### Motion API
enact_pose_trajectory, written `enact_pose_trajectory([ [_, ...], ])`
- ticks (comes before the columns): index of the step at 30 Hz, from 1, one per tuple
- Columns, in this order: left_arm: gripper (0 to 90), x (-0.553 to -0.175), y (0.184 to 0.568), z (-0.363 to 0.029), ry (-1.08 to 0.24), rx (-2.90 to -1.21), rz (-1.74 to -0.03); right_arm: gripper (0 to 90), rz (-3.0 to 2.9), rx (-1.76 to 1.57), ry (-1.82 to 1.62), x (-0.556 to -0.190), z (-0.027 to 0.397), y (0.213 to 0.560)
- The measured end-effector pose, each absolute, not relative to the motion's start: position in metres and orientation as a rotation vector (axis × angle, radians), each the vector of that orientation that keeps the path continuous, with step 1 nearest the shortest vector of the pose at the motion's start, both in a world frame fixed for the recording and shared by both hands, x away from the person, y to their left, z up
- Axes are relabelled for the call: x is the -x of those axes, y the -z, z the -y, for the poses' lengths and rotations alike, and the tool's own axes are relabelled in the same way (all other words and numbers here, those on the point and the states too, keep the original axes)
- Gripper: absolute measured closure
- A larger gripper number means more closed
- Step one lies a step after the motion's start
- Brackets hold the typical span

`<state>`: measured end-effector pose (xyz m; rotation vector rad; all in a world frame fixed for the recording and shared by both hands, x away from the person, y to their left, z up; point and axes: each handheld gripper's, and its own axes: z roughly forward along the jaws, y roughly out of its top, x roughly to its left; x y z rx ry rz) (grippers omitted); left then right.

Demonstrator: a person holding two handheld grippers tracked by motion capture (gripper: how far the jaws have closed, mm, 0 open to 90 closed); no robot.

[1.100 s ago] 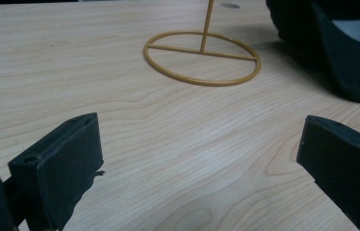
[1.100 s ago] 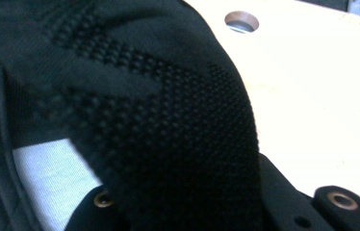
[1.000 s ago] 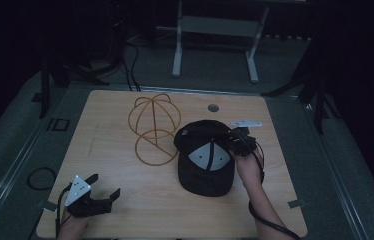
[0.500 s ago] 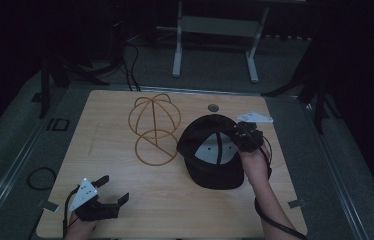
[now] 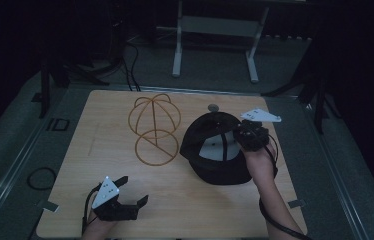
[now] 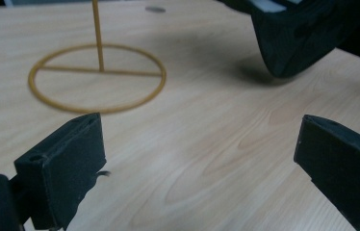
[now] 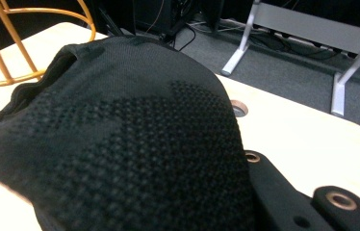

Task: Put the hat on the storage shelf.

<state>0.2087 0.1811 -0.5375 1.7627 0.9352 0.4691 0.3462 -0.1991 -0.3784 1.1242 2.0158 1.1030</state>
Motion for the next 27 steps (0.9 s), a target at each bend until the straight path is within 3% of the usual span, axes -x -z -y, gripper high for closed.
enact_pose_trajectory([
  [8, 7.8, -0.220, 0.522, -0.166, -0.512, -1.792, -0.951, 88.8, -2.008, -1.101, -1.120, -0.338, 0.199, 0.377],
  [27, 11.4, -0.249, 0.480, -0.106, -0.466, -1.835, -0.835, 88.8, -2.040, -1.042, -1.160, -0.323, 0.188, 0.383],
])
